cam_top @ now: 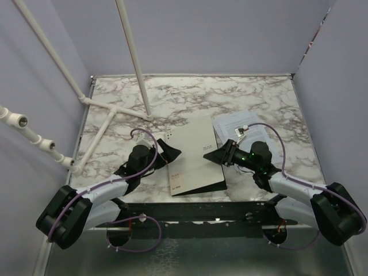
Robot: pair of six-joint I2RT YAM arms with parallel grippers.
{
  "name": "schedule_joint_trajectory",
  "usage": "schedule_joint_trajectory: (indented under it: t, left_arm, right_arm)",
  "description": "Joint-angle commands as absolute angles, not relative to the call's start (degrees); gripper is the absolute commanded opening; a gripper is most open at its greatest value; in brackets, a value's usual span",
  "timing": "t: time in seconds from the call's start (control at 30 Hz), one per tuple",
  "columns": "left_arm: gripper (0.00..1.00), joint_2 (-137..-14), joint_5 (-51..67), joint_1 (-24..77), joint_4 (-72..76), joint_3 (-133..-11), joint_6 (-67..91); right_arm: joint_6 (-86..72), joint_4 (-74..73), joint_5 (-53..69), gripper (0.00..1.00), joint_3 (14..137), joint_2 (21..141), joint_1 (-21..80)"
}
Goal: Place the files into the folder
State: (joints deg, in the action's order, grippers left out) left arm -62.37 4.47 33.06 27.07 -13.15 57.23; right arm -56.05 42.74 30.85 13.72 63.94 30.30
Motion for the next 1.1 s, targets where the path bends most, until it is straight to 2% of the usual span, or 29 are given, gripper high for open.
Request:
schedule_joint_trajectory:
  t: [0.0,0.07,0.13,0.37,0.4,0.73,1.07]
  left_arm:
    - [0.99,-61.79,6.56,32.13,28.52,-12.63,57.70]
    - [0.99,-61.86,6.70,31.93,28.39,-12.78,57.71]
    - [0.99,-61.85,6.74,31.61,27.43,-13.38,57.40]
    - [0.99,-60.69,6.76,30.34,17.74,-19.29,54.61]
    - [0.99,-60.39,6.76,30.10,15.63,-20.62,53.92]
    - [0.99,-62.63,4.47,29.19,-10.17,-42.59,43.55]
    - [0.99,-70.07,9.67,28.64,-24.28,-62.36,38.32]
  right_arm:
    - [-50.41,32.46,28.73,0.71,16.81,60.34,30.59]
    - [-48.52,28.50,27.68,0.67,17.82,58.83,30.61]
    - [-46.85,25.23,26.97,0.59,19.06,57.66,30.65]
    - [-43.88,19.69,27.06,0.03,23.01,57.11,30.59]
    - [-43.51,19.00,27.00,0.01,23.66,57.05,30.66]
    - [-36.45,5.59,24.44,0.00,34.69,56.01,30.74]
    - [-31.14,-7.76,18.89,0.00,46.76,58.02,33.45]
